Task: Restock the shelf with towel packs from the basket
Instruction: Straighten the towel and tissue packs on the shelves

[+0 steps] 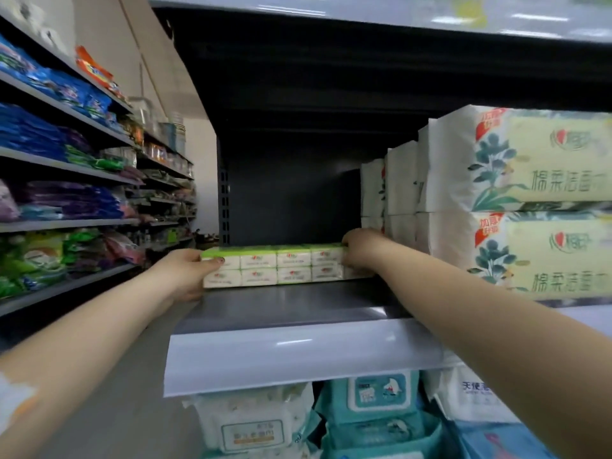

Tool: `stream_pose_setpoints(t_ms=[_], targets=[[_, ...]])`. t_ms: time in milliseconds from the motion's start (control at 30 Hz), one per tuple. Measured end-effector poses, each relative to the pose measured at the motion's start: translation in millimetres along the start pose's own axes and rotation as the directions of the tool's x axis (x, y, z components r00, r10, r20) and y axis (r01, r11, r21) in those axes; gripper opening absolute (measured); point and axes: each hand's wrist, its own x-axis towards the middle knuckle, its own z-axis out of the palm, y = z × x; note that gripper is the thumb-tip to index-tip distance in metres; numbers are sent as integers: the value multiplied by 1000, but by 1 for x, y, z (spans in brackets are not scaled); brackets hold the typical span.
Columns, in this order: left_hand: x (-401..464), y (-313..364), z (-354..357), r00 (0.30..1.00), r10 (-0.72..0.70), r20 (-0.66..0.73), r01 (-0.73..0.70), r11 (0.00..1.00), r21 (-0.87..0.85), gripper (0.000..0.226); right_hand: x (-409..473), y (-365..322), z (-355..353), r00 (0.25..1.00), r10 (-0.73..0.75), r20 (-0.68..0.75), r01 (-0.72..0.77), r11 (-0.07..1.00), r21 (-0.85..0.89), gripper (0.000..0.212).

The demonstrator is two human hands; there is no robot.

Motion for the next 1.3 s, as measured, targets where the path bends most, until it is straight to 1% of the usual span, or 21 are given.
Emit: stream_pose_setpoints(t_ms=[67,133,200,233,267,300,333,367,400,467,567,633,733,867,967,1133,1233,1300], targets=[[1,1,6,998,57,-19,-55,996,70,12,7,3,4,1000,6,-21,-7,999,-36,38],[6,-1,7,996,90,1,-89,988,124,10,8,8,5,999,11,-33,-12,999,-31,39],[8,-2,6,996,74,42,-79,987,141,10,7,11,5,998,19,-55,-20,1000,-12,40],[9,-2,4,997,45,62,-54,988,142,15,6,12,5,997,34,-76,-34,999,3,41],[8,-2,2,997,25,80,-36,989,144,28,6,12,6,993,54,-103,-51,998,28,43],[8,-2,0,996,21,85,-35,986,161,48,5,13,6,989,71,-131,-64,996,56,47],[8,-2,-3,996,56,69,-68,977,201,62,4,12,5,984,83,-155,-72,995,75,49],[7,-1,-5,993,112,46,-120,962,246,70,3,12,5,981,91,-169,-78,994,82,49],[6,0,-6,984,174,46,-180,943,280,72,2,12,4,981,92,-169,-81,994,71,46],[3,1,-3,965,240,103,-261,908,328,66,1,12,3,985,81,-150,-77,997,32,38],[5,-1,7,955,258,148,-298,843,448,56,3,11,2,991,58,-119,-58,998,0,32],[8,-2,13,954,260,151,-300,815,495,57,4,11,2,994,49,-101,-50,999,-5,32],[15,-6,20,952,253,173,-307,804,509,60,4,12,2,998,40,-47,-42,999,-30,31],[25,-7,24,956,227,186,-293,767,571,64,4,12,3,999,28,24,-26,998,-49,30],[29,-6,26,962,206,178,-272,762,587,65,4,11,4,999,20,35,-18,999,-49,30],[26,-4,29,967,175,183,-252,727,638,68,3,10,4,999,1,42,2,998,-66,33],[23,-2,30,973,128,191,-225,695,683,72,2,10,5,998,-4,62,7,999,-49,39],[22,-2,31,975,96,201,-212,672,710,73,0,9,7,994,-19,106,23,999,-37,46]])
